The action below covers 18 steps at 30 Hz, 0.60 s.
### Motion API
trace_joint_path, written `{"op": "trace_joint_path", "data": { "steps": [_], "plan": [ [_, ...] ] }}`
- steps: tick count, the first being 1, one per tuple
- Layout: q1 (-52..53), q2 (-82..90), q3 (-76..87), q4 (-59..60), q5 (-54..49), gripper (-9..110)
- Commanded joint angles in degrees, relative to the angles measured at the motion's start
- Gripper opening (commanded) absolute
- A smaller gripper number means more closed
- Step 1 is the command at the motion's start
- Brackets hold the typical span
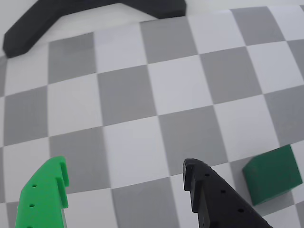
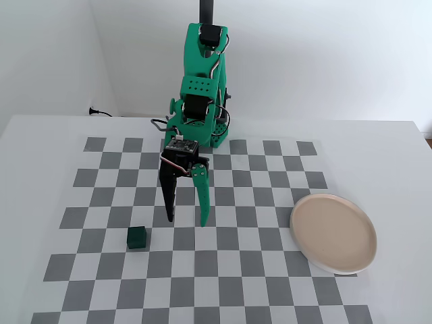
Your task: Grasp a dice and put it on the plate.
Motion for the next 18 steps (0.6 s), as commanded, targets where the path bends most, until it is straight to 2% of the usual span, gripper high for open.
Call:
{"op": "trace_joint_path", "data": {
  "steps": [1, 18],
  "plan": [
    [3.16, -2.9, -7.73, -1.49, -1.23, 21],
    [15.47, -21.45, -20.83, -6.42, -3.16, 26]
  ]
}}
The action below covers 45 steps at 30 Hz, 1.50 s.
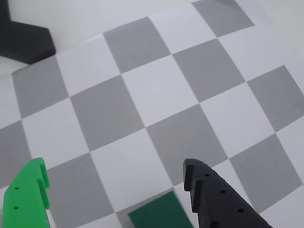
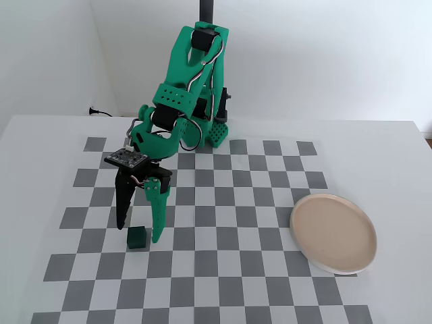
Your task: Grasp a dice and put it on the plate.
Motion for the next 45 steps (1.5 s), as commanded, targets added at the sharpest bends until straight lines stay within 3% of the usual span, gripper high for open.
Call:
{"op": "trace_joint_path", "data": {
  "steps": [1, 30, 45],
  "plan": [
    [1.76, -2.11, -5.89, -3.25, -1.32, 26],
    [2.2, -24.26, -6.15, -15.73, -4.75, 26],
    [3.52, -26.28, -2.55, -17.23, -6.68, 25]
  ]
}}
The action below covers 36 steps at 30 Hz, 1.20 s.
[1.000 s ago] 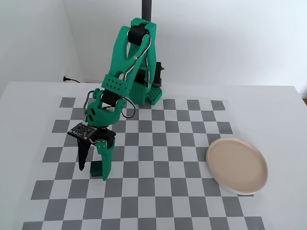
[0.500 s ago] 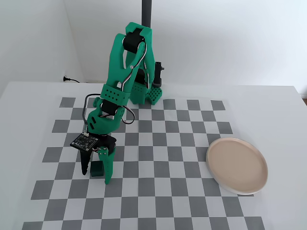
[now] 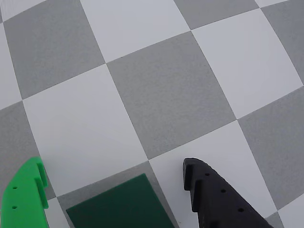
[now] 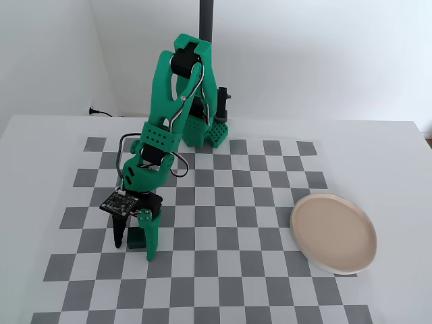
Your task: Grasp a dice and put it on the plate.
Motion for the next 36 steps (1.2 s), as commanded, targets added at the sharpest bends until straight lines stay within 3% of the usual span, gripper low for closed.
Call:
{"op": "trace_joint_path", "data": {
  "steps": [1, 30, 36],
  "plan": [
    [0.97, 0.62, 0.44, -2.02, -1.14, 25],
    [-2.29, 15.91, 10.72, 0.18, -0.09, 23],
    [-2.55, 15.73, 10.9, 0.09, 0.09, 11]
  ]
}}
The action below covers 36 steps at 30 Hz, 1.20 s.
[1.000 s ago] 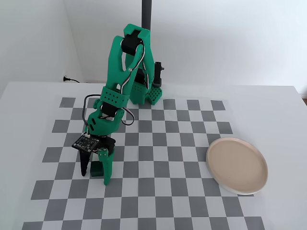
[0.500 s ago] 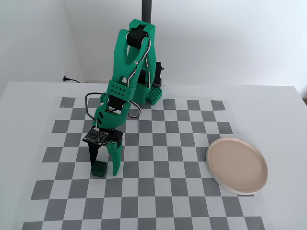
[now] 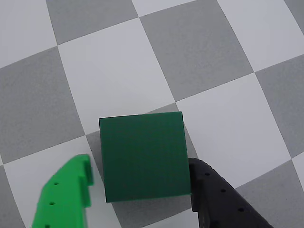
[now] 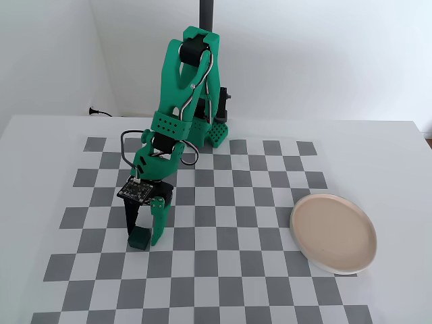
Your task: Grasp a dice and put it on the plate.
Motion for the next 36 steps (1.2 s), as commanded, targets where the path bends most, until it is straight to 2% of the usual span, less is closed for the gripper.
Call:
{"op": "trace_joint_path", "data": {
  "steps": [1, 5, 9, 19, 36],
  "plan": [
    [-0.62, 4.48, -0.35, 0.0, 0.35, 11],
    [-0.7, 3.96, -0.26, -0.44, 0.26, 8],
    [-0.97, 3.6, -0.26, -0.7, 0.53, -4],
    [-3.78, 9.93, -0.53, 1.23, 3.52, -4],
    [-18.63, 33.84, -1.58, 20.39, 7.29, -4]
  ]
}}
